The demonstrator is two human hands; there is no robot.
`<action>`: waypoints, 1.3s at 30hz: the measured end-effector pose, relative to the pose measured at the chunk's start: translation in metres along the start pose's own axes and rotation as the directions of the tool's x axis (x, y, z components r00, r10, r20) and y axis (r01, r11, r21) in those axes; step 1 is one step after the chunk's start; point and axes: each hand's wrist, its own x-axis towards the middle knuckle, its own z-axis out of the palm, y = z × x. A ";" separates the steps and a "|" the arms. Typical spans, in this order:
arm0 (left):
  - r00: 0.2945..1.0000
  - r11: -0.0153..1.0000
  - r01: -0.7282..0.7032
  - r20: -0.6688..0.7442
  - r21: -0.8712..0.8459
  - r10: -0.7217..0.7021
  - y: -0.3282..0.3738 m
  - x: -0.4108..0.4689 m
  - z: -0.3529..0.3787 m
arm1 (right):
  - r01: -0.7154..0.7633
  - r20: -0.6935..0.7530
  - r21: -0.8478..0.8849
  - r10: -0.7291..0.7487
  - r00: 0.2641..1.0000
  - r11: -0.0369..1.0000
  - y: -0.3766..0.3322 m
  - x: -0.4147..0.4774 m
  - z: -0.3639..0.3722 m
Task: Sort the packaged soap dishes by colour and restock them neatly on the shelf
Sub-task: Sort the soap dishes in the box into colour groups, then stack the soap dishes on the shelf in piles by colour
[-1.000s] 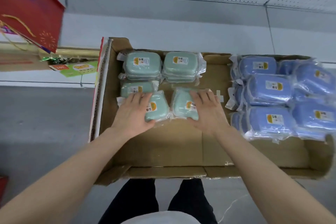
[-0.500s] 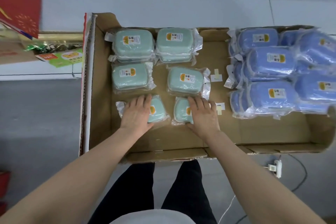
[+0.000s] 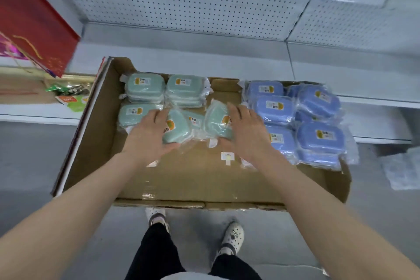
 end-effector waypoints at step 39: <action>0.949 0.994 0.042 -0.307 -0.099 -0.070 0.488 0.205 -0.079 | 0.226 -0.321 -0.111 -0.250 0.914 0.968 0.526 0.025 -0.236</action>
